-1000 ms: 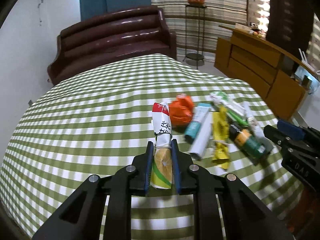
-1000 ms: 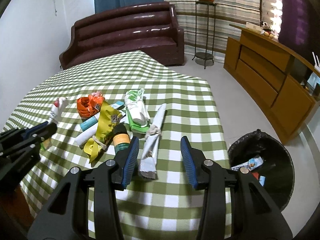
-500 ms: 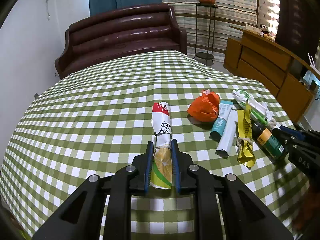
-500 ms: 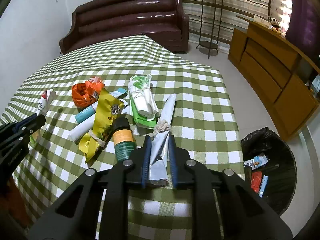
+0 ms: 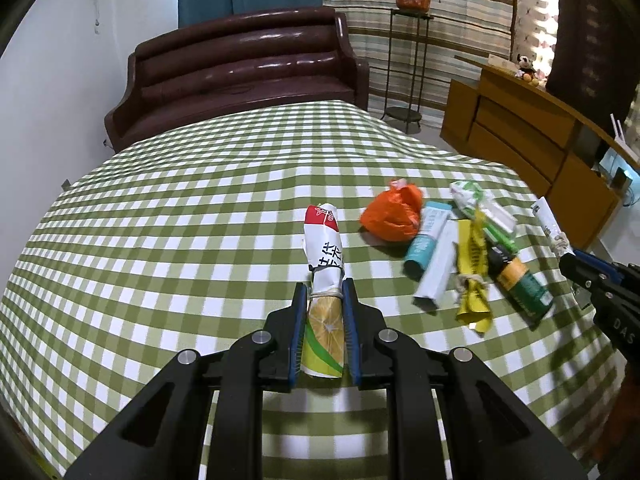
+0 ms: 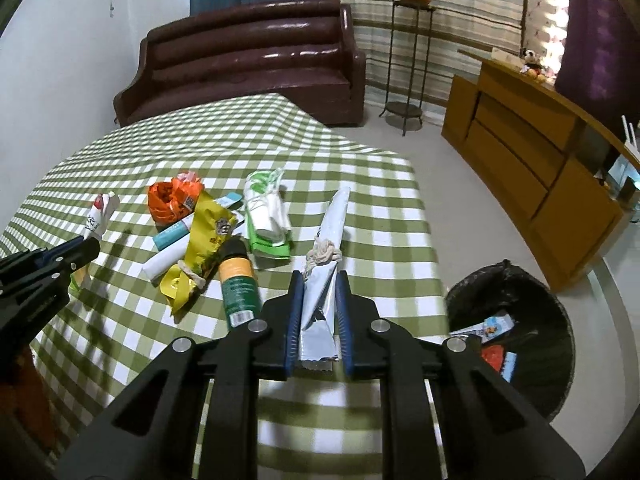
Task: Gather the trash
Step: 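Carry the white-red tube and white wrapper over the bin with both grippers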
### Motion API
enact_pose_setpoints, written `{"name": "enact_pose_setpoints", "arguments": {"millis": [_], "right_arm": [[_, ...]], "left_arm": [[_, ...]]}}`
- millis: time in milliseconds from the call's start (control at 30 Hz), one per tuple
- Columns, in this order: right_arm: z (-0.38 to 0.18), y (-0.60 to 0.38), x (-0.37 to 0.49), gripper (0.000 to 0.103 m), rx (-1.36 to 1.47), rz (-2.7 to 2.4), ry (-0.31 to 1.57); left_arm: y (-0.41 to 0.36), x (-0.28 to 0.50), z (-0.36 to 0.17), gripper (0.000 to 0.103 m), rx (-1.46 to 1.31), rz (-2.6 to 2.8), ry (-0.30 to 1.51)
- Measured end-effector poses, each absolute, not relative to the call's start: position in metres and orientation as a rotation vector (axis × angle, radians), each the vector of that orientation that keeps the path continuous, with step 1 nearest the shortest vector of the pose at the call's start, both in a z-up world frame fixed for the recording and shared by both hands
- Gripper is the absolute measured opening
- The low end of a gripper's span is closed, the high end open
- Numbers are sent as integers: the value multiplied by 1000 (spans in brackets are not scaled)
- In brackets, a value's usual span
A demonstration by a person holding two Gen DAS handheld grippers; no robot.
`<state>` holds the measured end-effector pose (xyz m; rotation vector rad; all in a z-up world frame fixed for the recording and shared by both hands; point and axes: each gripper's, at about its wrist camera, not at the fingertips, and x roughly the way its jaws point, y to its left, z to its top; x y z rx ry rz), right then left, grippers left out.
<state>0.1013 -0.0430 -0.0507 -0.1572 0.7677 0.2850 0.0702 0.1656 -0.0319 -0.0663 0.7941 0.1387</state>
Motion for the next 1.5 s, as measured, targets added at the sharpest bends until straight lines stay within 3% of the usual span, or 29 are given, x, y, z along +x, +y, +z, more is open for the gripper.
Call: {"name": "enact_pose_setpoints", "arguments": {"millis": [1000, 1500], "right_arm": [[-33, -218, 76, 16, -47, -17, 681], [-40, -247, 84, 17, -8, -47, 684]], "left_arm": [[-48, 97, -13, 19, 76, -248, 726], [-98, 116, -25, 19, 123, -282, 747]]}}
